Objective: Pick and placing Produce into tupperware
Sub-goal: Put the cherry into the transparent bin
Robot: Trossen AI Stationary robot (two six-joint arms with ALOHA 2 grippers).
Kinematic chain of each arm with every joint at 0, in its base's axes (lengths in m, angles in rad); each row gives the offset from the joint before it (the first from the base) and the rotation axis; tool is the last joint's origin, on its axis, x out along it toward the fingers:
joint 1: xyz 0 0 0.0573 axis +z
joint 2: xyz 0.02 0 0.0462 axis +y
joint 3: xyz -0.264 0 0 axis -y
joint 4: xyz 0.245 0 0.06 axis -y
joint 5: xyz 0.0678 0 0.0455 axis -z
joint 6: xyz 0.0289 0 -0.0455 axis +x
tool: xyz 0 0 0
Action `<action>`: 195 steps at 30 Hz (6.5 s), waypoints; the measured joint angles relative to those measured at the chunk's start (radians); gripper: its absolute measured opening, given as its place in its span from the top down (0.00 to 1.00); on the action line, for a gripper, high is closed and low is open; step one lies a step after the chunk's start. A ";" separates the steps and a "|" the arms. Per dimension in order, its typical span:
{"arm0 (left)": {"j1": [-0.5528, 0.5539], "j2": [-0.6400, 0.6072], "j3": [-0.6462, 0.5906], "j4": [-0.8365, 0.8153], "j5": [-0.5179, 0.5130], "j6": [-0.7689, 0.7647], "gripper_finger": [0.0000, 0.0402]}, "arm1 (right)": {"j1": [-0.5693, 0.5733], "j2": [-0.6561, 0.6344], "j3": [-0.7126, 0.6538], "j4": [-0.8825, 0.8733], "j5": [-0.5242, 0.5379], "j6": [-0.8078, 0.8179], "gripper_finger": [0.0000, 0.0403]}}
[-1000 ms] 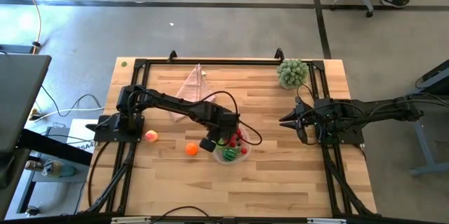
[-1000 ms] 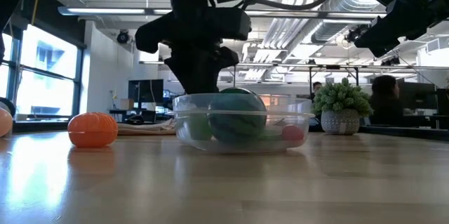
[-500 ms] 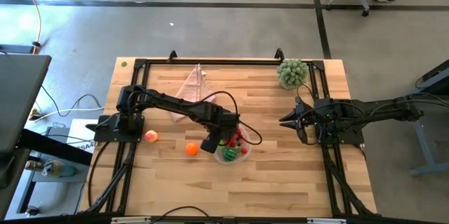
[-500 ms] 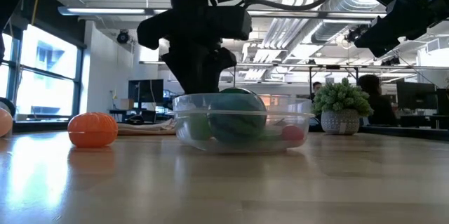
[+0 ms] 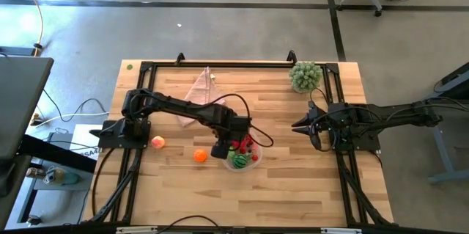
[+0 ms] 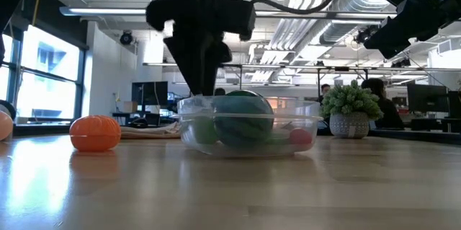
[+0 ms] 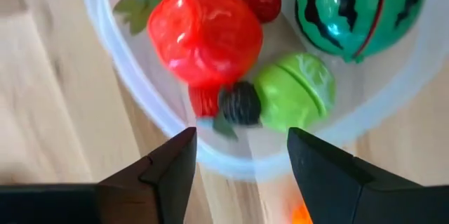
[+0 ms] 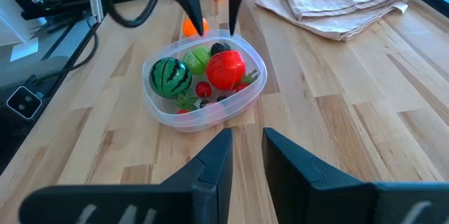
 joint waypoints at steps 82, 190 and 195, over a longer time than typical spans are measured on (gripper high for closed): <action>0.956 -0.506 -0.688 0.039 -0.068 -0.348 0.64 | 0.000 0.000 0.000 0.000 0.000 0.000 0.83; 0.877 -0.506 -0.907 0.304 -0.185 -0.723 0.64 | 0.000 0.000 0.000 0.000 0.000 0.000 0.83; 0.877 -0.506 -0.907 0.309 -0.184 -0.724 0.64 | 0.000 0.000 0.000 0.000 0.000 0.000 0.83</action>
